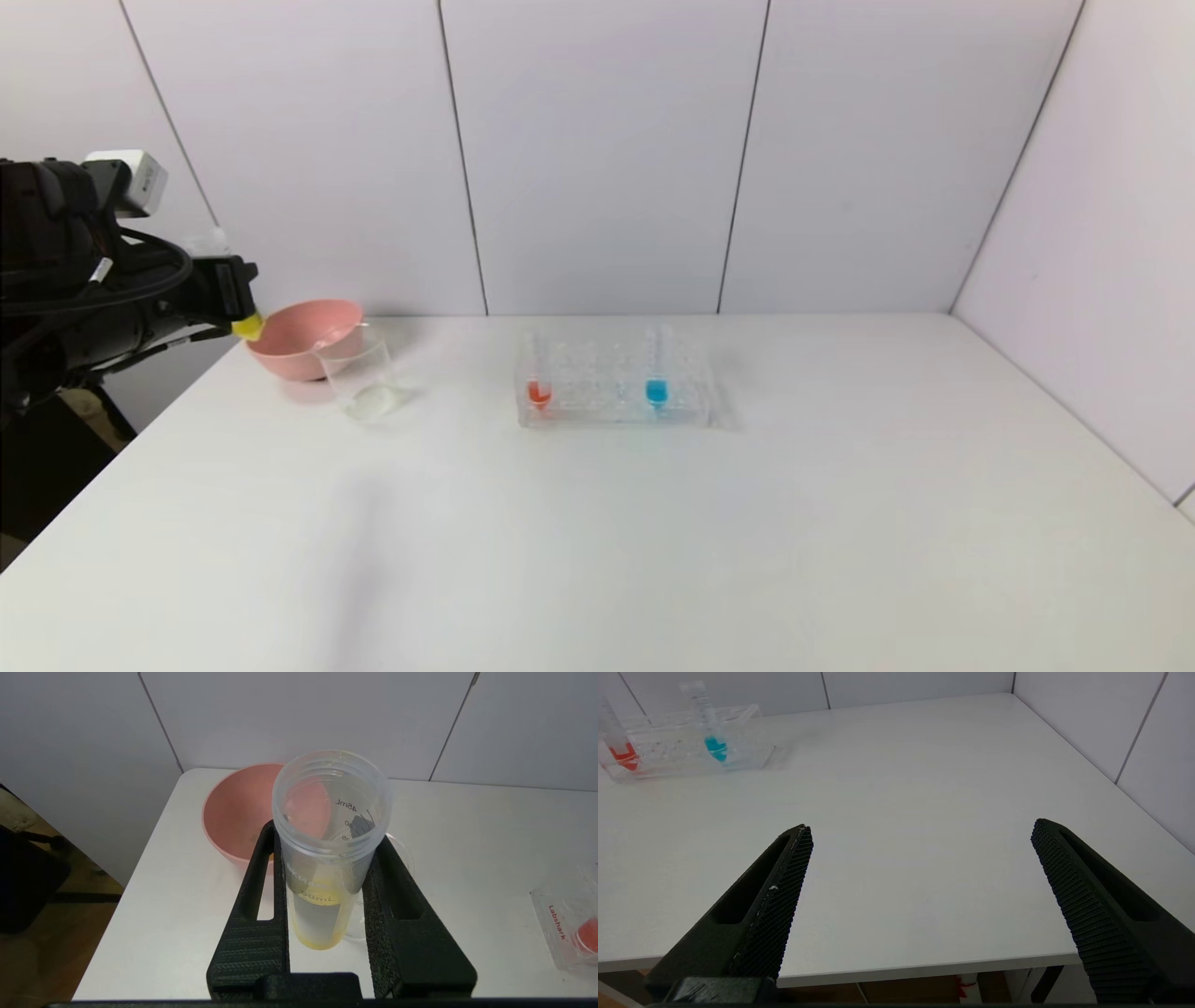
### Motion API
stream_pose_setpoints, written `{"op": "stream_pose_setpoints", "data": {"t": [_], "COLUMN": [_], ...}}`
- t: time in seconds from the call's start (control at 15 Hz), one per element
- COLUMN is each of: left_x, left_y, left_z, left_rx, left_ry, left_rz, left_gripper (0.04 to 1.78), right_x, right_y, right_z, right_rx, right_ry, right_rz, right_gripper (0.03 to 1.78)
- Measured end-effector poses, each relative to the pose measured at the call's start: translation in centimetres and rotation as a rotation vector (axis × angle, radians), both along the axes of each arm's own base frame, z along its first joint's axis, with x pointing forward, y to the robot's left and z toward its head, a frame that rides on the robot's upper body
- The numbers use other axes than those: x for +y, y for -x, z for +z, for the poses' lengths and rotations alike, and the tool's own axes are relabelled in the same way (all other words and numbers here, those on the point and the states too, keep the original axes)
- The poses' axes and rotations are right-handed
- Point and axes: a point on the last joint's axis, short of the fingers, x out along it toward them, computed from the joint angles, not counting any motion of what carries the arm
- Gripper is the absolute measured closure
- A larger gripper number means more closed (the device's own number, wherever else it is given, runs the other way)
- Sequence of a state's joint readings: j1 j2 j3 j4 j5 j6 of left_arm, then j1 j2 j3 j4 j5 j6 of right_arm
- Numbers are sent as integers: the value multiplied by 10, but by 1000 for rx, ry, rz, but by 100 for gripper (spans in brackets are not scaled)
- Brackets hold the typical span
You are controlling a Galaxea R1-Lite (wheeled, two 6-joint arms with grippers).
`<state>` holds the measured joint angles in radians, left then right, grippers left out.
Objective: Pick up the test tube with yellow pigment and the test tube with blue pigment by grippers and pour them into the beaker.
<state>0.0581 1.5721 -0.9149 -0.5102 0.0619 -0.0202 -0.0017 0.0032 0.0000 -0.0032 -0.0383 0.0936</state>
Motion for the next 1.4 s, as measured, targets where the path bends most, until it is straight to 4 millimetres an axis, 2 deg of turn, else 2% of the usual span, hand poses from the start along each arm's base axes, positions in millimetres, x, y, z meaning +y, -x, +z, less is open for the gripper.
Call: {"op": "stream_pose_setpoints", "data": {"t": [0.47,1.0,1.4], "left_x": [2,6,10], "left_y": [1,-8,-19], "left_z": [-2,-7,-9], "left_rx": [5,18,-37], "left_ry": [5,20,1], "left_rz": [-18,-10,0], "left_gripper": [135,135,135], "right_x": [0,0,0], "right_y": [0,0,0], "right_z": [0,0,0], "right_rx": [0,-1,-1], "right_ry": [0,0,0], "right_rz": [0,0,0], "right_gripper": [10,10,10]}}
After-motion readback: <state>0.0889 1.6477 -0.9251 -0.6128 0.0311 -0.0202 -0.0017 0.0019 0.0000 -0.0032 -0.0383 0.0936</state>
